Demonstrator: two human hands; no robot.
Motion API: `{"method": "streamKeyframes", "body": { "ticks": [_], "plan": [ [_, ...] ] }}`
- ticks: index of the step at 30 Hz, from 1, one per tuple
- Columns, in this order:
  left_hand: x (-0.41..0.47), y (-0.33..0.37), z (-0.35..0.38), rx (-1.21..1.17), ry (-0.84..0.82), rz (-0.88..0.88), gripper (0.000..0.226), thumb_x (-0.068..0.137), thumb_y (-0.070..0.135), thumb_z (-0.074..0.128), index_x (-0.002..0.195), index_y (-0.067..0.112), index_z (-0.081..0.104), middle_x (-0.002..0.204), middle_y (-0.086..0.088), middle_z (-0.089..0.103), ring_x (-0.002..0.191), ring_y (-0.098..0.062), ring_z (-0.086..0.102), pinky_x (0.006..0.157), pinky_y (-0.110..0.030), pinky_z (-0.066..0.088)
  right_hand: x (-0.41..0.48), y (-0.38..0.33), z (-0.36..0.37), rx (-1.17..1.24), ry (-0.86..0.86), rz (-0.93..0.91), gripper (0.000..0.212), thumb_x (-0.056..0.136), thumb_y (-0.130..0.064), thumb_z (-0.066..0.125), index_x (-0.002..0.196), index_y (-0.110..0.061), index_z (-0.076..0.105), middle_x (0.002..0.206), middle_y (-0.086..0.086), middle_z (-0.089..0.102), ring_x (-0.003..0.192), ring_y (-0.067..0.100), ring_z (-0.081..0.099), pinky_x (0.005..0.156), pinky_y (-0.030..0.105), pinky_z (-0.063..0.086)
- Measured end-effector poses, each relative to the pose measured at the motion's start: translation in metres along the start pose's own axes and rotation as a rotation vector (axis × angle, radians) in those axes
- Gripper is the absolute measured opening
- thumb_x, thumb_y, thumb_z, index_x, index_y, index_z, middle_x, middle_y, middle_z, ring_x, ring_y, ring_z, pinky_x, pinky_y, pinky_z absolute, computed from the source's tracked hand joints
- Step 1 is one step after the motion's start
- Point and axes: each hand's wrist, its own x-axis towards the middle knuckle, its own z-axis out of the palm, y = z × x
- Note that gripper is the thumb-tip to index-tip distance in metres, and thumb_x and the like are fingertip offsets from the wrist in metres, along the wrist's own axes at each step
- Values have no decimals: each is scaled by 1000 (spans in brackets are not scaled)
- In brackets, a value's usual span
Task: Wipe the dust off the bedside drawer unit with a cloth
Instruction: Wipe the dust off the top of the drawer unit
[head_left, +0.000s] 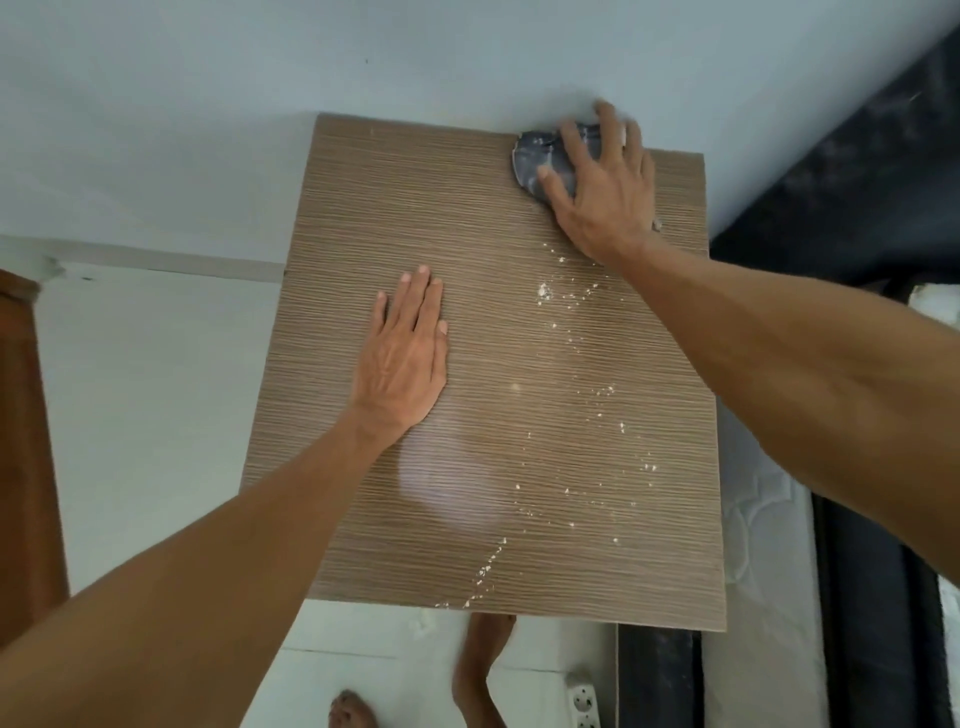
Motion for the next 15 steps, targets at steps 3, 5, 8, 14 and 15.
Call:
{"method": "streamKeyframes", "body": {
  "ticks": [3, 5, 8, 14, 15],
  "plan": [
    [0, -2, 0, -58, 27, 7, 49, 104, 21, 22, 147, 1, 28, 157, -16, 23, 147, -29, 18, 121, -42, 12, -5, -15, 15, 96, -49, 139, 69, 94, -63, 20, 154, -29, 15, 162, 17, -4, 147, 42, -2, 119, 53, 5],
    [-2, -6, 0, -119, 43, 2, 47, 104, 19, 26, 147, 0, 29, 156, -17, 25, 146, -30, 18, 121, -39, 11, -8, -27, 18, 154, -90, 162, 61, 97, -58, 16, 154, -33, 16, 161, 20, -5, 146, 43, -7, 119, 53, 1],
    [-6, -13, -3, -142, 52, -26, 47, 103, 16, 27, 147, 1, 29, 156, -17, 26, 146, -30, 19, 120, -41, 13, -21, -45, 21, 155, -118, 32, 55, 101, -53, 13, 153, -37, 19, 161, 19, -5, 147, 42, -7, 120, 53, 2],
    [-34, -31, -17, -137, 56, -127, 47, 101, 11, 28, 146, -1, 29, 156, -19, 25, 146, -32, 19, 119, -42, 11, -88, -91, 30, 84, -145, -225, 52, 100, -58, 16, 150, -45, 23, 162, 16, -4, 145, 47, -6, 115, 56, -1],
    [-40, -33, -19, -137, 42, -131, 47, 101, 10, 29, 146, -2, 28, 156, -19, 24, 146, -33, 18, 120, -43, 11, -102, -97, 32, 70, -152, -267, 52, 99, -59, 16, 149, -46, 23, 162, 16, -2, 145, 48, -5, 115, 59, 0]
  ]
}}
